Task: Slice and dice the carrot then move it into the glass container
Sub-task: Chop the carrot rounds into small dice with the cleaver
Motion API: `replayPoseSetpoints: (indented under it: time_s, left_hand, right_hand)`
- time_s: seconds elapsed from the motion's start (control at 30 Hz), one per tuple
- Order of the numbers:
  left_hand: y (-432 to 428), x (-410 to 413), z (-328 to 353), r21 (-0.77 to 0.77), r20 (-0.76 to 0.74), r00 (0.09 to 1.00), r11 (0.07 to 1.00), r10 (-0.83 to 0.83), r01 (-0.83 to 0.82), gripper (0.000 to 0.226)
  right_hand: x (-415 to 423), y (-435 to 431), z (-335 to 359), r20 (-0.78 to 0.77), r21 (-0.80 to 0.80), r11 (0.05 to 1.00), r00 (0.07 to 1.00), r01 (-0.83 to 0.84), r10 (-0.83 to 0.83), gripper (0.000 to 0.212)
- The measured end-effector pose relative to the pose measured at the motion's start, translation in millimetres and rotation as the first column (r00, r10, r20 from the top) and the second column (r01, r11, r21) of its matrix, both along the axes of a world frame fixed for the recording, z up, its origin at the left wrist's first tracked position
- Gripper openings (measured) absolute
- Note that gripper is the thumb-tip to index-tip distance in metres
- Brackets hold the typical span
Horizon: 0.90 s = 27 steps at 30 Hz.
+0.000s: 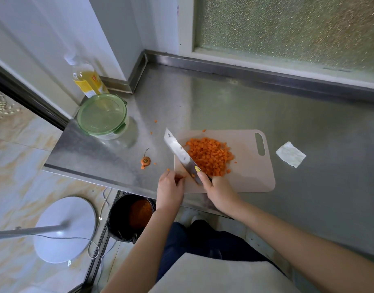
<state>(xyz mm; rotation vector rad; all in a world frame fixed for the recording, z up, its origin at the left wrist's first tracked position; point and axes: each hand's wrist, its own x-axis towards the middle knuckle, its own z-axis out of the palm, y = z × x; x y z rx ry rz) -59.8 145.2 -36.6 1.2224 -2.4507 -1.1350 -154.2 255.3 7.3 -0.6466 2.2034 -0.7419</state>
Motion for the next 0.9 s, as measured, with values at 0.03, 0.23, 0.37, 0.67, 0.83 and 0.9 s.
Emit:
replayPoseSetpoints:
  time_s: [0.03,0.23,0.37,0.67,0.83,0.9]
  left_hand:
    - [0,0,0,-0.005,0.005,1.0,1.0,0.0,0.0,0.007]
    - [0,0,-3,-0.021,0.023,1.0,1.0,-0.005,0.006,0.009]
    - [0,1,-3,-0.027,0.005,1.0,1.0,-0.013,0.013,0.009]
    - [8,1,7,-0.068,-0.081,0.996,0.997,0.024,-0.029,0.027]
    - [27,-21,37,-0.145,-0.263,0.881,0.919,-0.393,0.367,0.057]
    - [35,-32,40,-0.123,-0.252,0.836,0.873,-0.488,0.472,0.064]
  right_hand:
    - [1,-1,0,0.004,0.003,1.0,1.0,-0.012,0.012,0.06]
    - [7,-5,-4,0.009,0.056,0.997,0.999,-0.054,0.054,0.061]
    - [7,-8,-4,0.019,0.106,0.992,0.998,-0.063,0.061,0.06]
    - [0,-13,4,0.147,-0.016,0.992,0.982,0.122,-0.118,0.052]
    - [-10,-10,27,0.55,-0.054,0.864,0.737,0.501,-0.393,0.059]
    - [-13,-7,36,0.597,-0.072,0.844,0.701,0.532,-0.391,0.06]
